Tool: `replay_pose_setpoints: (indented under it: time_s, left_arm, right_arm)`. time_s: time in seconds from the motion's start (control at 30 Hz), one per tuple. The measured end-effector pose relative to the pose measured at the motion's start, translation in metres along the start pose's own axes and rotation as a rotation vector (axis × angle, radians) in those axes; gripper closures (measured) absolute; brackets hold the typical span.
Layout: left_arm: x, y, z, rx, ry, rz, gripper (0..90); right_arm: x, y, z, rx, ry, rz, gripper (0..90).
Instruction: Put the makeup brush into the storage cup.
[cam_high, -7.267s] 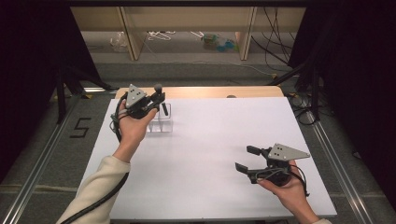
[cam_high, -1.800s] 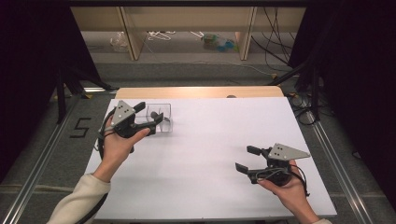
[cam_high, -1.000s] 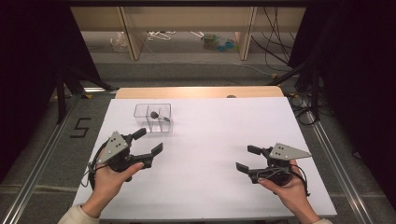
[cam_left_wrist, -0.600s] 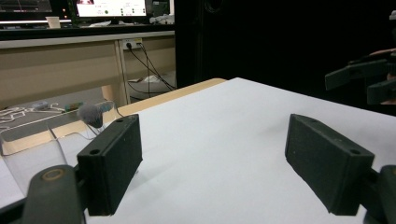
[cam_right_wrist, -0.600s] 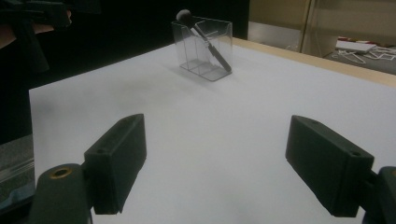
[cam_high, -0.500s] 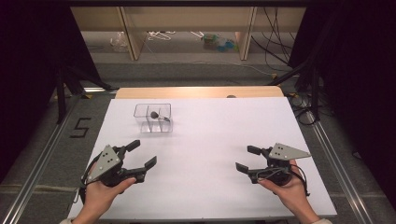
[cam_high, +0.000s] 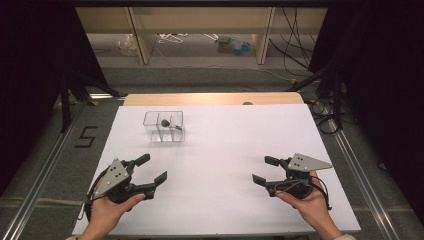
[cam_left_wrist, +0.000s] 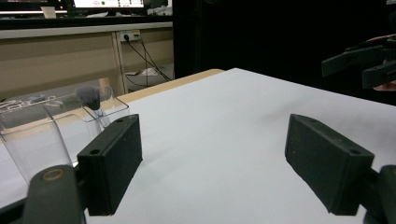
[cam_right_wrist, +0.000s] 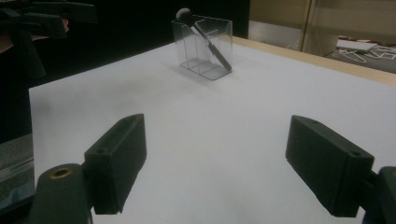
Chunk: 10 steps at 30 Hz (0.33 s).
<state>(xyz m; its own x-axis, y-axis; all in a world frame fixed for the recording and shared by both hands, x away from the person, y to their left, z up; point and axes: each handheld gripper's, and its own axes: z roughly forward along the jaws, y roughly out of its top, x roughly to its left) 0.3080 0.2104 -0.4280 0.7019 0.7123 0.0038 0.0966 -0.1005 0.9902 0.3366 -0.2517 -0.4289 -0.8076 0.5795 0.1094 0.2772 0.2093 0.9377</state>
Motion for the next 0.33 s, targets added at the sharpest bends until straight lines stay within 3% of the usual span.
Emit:
replay_pose_setpoints:
  time_s: [0.17,0.27,0.33]
  left_arm:
    - [-0.0012,-0.001,0.0008,0.009,-0.003,0.002,19.0]
    - [-0.0009,-0.0015,0.0011,0.011,-0.003,0.005,19.0]
    - [-0.0013,-0.0021,0.0016,0.012,-0.003,-0.007,19.1]
  right_arm:
    - [0.0009,-0.0002,0.0002,0.006,0.005,0.013,21.4]
    - [-0.0005,-0.0001,0.0002,-0.004,-0.002,-0.009,21.3]
    - [0.0005,-0.0002,0.0,0.01,0.003,0.012,21.3]
